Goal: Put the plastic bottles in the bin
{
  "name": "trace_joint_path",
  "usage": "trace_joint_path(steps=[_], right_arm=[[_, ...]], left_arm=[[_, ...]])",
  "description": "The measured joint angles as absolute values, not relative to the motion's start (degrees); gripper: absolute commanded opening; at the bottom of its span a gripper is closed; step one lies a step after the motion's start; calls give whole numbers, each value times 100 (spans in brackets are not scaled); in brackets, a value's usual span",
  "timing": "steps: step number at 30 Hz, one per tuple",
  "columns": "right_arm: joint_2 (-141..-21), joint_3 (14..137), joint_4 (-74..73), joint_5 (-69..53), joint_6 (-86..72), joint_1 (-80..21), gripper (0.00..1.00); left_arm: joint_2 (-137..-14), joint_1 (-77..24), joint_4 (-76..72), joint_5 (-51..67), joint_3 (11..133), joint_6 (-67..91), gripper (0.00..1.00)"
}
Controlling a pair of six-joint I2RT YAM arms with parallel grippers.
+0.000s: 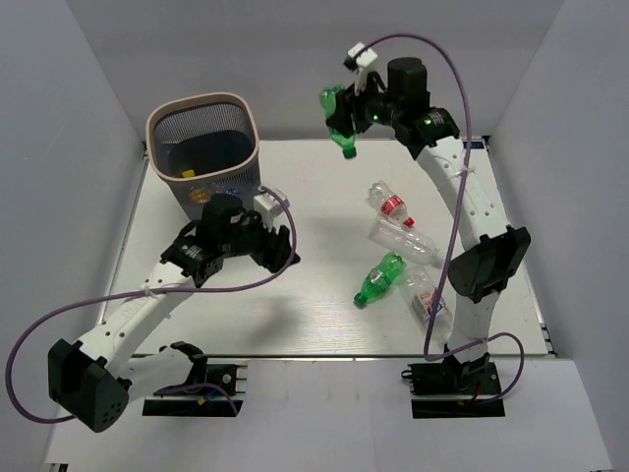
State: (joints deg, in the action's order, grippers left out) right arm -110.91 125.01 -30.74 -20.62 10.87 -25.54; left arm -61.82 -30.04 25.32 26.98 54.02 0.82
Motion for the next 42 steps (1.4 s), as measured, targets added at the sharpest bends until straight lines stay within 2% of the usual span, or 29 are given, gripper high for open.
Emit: trace_joint_path(steps=[6,12,14,16,18,19,20,21,24,27,29,31,33,34,35,39,41,42], right_arm=[[-11148,12682,-1046,-2714,322,-2722,5],[-11880,12831,1426,-3026,-825,-3210,4],[-12302,13155,2060,-3022,-1177,-3391,4],[-12599,13356,2451,-3013,-1437,-3555,8],[-12783,13382,2773,-2995,-1621,-3726,16],[-12833,13375,2840,-2993,-1660,-3787,20],[-12886,13373,2934,-2987,-1726,-3872,27],[-12936,13373,3006,-2978,-1767,-3940,50],[-13058,13373,3168,-2956,-1848,-4123,82],[-13135,13369,3203,-2910,-1804,-4224,88],[-13131,13329,3232,-2882,-1774,-4211,86],[-13050,13176,3277,-2797,-1688,-4143,74],[-12737,12742,3138,-2685,-1538,-3992,48],[-12536,12508,3015,-2593,-1455,-3883,12],[-12309,12285,2827,-2517,-1299,-3760,0],[-11006,11345,1592,-1964,-676,-2991,0],[-10267,10792,969,-1726,-362,-2556,33],[-9850,10412,714,-1594,-209,-2281,43]], left_arm=[[-6455,-3430,2191,2792,4458,257,75],[-6528,-3802,1940,2700,4025,528,75],[-6469,-3922,1868,2604,3944,622,78],[-6390,-4018,1811,2543,3881,701,79],[-6320,-4108,1741,2453,3820,794,82],[-6305,-4152,1739,2418,3811,827,87],[-6300,-4202,1730,2351,3809,858,90],[-6300,-4272,1706,2290,3809,893,91],[-6372,-4499,1621,2106,3857,943,97],[-6731,-4707,1457,1925,4080,928,99],[-7102,-4851,1269,1811,4285,897,99],[-7487,-5033,1052,1627,4462,847,99],[-7856,-5207,832,1463,4633,777,99],[-8042,-5293,720,1378,4729,749,99],[-8213,-5358,642,1315,4827,714,99],[-8947,-5586,220,1118,5295,615,99],[-9240,-5680,38,1031,5492,591,99],[-9362,-5721,-32,982,5579,578,99]])
